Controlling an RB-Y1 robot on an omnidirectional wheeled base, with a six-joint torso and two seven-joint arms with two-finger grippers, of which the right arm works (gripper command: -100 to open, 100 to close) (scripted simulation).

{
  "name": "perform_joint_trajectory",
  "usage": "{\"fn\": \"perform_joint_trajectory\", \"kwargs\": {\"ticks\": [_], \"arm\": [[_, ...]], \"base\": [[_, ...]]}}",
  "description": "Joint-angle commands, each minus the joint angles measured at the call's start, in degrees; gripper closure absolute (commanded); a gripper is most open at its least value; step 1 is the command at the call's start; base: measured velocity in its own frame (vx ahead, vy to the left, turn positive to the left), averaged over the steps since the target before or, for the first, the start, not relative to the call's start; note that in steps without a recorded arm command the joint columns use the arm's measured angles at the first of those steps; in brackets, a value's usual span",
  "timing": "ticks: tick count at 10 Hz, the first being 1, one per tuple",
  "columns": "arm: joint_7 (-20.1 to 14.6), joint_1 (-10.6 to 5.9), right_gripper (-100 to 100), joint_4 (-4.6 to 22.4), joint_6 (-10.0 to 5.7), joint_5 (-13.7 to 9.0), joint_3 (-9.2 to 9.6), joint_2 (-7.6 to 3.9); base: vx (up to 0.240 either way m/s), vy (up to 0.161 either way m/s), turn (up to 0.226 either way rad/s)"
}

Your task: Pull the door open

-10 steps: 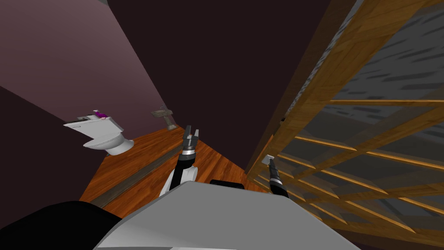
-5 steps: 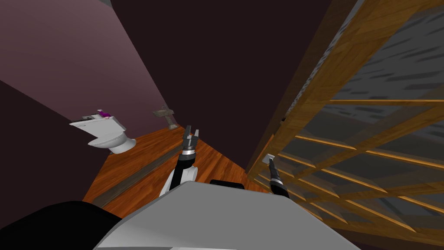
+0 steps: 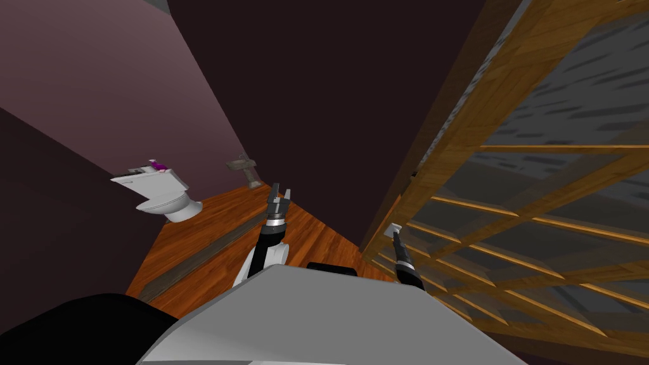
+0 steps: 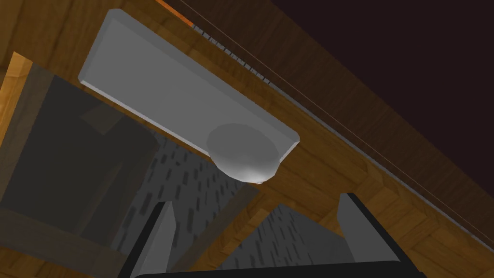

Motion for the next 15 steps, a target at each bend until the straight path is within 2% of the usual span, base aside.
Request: {"fn": "perform_joint_trajectory", "kwargs": {"ticks": [1,2,5,6,10,11,15], "arm": [[1.67,-0.15,-100,0.26,-0.04,0.17,-0.25,-0.02],[3.99,-0.2,-100,0.29,0.1,0.52,-0.71,0.0],[8.46,-0.31,-100,0.35,0.38,1.25,-1.66,0.05],[8.79,-0.31,-100,0.35,0.38,1.25,-1.66,0.05],[15.57,-0.48,-100,0.44,0.8,2.34,-3.09,0.12],[15.92,-0.48,-100,0.44,0.8,2.34,-3.09,0.12],[22.7,-0.64,-100,0.53,1.21,3.4,-4.48,0.18]], "base": [[-0.027,0.014,0.013],[-0.028,0.017,0.022],[-0.038,0.02,0.024],[-0.027,0.018,0.01],[-0.036,0.02,0.024],[-0.027,0.014,0.011],[-0.035,0.019,0.023]]}}
